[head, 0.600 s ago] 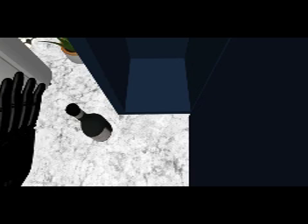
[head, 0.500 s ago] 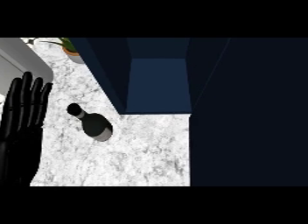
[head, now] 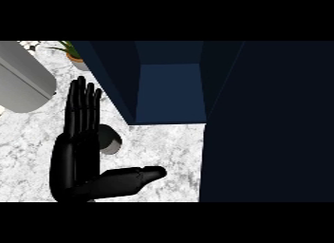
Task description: Pick up the wine, place it into the cabinet and close the cabinet
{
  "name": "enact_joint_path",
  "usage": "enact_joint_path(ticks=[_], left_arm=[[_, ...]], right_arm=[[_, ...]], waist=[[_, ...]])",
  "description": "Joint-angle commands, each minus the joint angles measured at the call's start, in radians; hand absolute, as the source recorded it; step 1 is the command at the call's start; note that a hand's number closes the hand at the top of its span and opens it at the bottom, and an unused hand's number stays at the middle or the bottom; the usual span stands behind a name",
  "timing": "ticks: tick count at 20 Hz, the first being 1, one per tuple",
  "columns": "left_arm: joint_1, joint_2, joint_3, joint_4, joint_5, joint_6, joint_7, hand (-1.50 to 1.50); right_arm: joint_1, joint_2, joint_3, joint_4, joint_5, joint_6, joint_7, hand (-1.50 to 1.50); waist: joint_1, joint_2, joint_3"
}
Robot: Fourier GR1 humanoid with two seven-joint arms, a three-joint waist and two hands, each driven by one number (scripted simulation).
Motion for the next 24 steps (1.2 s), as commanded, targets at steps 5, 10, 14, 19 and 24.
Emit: enact_joint_path(ticks=[5,10,14,19,24], left_arm=[[-0.177,-0.005,-0.243,0.06,-0.051,0.349,0.135,-1.5],[-0.21,-0.005,-0.271,0.045,-0.11,0.385,0.186,-1.5],[-0.335,-0.005,-0.29,0.047,-0.19,0.469,0.349,-1.5],[-0.254,-0.005,-0.303,-0.042,-0.276,0.469,0.419,-1.5],[-0.285,-0.005,-0.246,-0.101,-0.386,0.413,0.555,-1.5]], right_arm=[[0.097,-0.044,0.002,-0.218,-0.091,0.038,0.169,-1.5],[-0.011,0.0,0.047,-0.228,-0.017,-0.028,0.289,-1.5],[-0.051,-0.039,-0.058,-0.188,-0.115,0.015,0.29,-1.5],[-0.042,0.001,0.015,-0.25,-0.033,-0.03,0.336,-1.5],[-0.177,0.037,0.13,-0.327,0.087,-0.136,0.53,-1.5]], waist=[[0.01,-0.001,0.002],[0.02,0.0,0.001],[0.021,-0.001,0.002],[0.024,-0.002,0.001],[0.028,-0.003,0.001]])
